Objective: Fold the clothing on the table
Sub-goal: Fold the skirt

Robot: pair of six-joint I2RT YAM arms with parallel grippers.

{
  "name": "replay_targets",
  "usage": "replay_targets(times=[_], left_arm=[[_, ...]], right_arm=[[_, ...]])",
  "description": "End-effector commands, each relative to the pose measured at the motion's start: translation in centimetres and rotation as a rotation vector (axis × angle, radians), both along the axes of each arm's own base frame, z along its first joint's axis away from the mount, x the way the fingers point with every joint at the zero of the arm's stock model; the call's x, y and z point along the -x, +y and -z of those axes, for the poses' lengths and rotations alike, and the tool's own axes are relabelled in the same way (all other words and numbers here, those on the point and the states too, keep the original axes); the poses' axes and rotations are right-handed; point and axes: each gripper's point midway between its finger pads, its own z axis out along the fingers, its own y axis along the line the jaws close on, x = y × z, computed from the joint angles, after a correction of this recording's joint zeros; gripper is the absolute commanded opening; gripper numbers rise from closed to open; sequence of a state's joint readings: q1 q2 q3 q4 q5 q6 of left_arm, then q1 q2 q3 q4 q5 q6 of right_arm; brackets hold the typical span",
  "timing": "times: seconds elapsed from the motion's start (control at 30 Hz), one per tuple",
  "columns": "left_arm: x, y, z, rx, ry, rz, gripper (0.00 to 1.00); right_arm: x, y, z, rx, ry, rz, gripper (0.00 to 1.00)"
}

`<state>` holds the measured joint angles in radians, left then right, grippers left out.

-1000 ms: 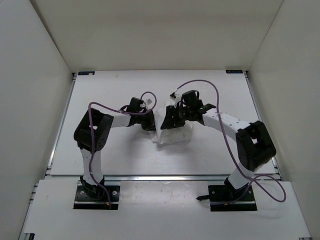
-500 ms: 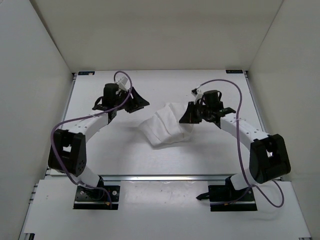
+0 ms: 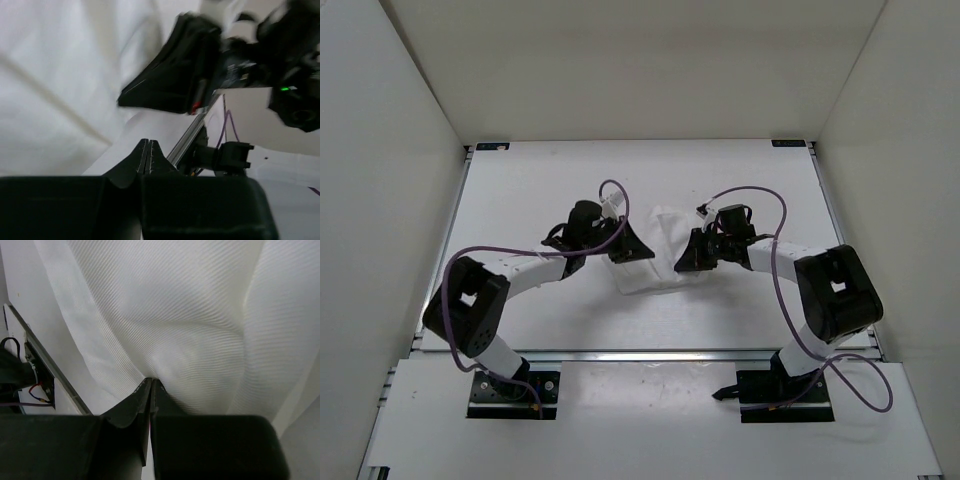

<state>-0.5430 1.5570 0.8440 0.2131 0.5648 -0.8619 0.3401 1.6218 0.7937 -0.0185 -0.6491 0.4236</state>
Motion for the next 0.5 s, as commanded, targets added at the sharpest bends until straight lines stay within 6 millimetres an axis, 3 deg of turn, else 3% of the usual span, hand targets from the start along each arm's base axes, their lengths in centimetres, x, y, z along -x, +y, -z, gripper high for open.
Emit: replay_targets(times=[0.0,0.17,0.27,0.33,0.47], left_arm=[[1.6,0.2,3.2,-0.024,0.067,0.0,0.04],[1.0,1.2,7.2,-0.109,0.128,-0.009,0.04],[1.1,1.1,8.8,-0.135,0.154,-0.001,0.04],[0.7,1.5,9.9,-0.171,0.169,-0.008,0.03],[0.5,2.0,11.2,-0.203,0.188,-0.012,0.03]], right_arm=[[-0.3,0.8,0.4,-0.046,-0.047,-0.013,0.0],[0.4,0.1,2.2,-0.069,0.008,0.015,0.0],[0.2,-0.1,2.1,-0.07,0.001,0.012,0.0],[0.0,0.0,1.6,-0.078,-0.005,0.005,0.01],[-2.4,-0.4,-2.8,-0.084,-0.119,0.03,0.02]])
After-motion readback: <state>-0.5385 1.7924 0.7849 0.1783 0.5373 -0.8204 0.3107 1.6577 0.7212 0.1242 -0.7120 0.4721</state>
